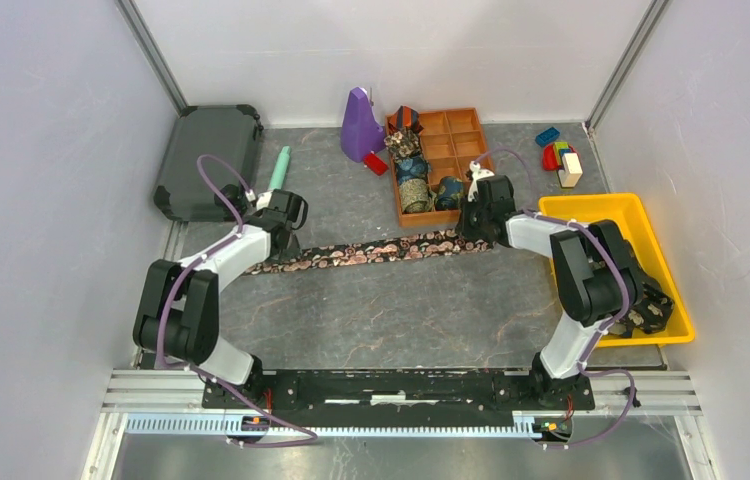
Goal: Roll the ties
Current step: Flatten out the tie at the center of the board.
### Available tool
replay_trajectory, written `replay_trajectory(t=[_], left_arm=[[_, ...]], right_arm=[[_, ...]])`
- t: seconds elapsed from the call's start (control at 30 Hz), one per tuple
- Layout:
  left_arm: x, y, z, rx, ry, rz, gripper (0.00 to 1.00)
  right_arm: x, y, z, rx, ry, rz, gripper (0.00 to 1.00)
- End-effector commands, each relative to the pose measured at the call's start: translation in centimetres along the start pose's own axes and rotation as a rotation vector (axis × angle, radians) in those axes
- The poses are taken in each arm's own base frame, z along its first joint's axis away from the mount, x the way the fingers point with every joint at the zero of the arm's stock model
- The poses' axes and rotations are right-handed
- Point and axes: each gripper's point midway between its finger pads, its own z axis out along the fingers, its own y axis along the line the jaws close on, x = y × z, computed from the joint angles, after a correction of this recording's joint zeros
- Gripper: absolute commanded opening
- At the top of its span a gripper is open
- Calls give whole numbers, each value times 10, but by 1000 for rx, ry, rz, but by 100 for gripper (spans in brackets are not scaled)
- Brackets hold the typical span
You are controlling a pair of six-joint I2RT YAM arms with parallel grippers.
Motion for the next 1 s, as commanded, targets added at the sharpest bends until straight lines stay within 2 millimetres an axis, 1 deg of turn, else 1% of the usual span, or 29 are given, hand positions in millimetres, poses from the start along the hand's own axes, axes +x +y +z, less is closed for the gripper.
replay_trajectory(t=[0.0,0.03,0.1,0.2,0.3,0.37,0.43,0.5,0.6,0.7,0.8,0.9,0.97], left_arm=[[-6,-4,0,16,-15,-54,61],[-6,-5,-2,25,-17,-52,66],[-9,-4,-8,35,-24,-56,71],[-20,-3,-32,63,-57,-63,72],[-38,-6,-64,88,-139,-45,72],[-47,-10,-82,90,-187,-8,72],[-48,-22,-89,116,-188,40,72],[-41,-41,-86,160,-151,102,71],[-29,-73,-72,186,-90,188,69],[-19,-106,-57,212,-49,253,67],[-10,-133,-48,244,-13,294,65],[-1,-150,-39,254,20,330,63],[10,-155,-31,255,50,352,62]], right_arm=[[26,-20,-11,82,69,-6,17],[26,-20,-12,85,68,-6,17],[27,-21,-16,90,66,-5,17],[19,-19,-24,91,42,-6,17],[1,-14,-35,84,8,-9,19],[-10,-10,-45,77,-17,-8,22],[-18,-4,-55,60,-40,-8,26],[-21,3,-63,47,-56,-18,30],[-14,16,-70,16,-59,-30,34],[3,28,-70,-16,-34,-46,34],[22,31,-64,-36,-6,-45,34],[33,29,-56,-38,22,-53,34],[37,24,-49,-13,46,-71,34]])
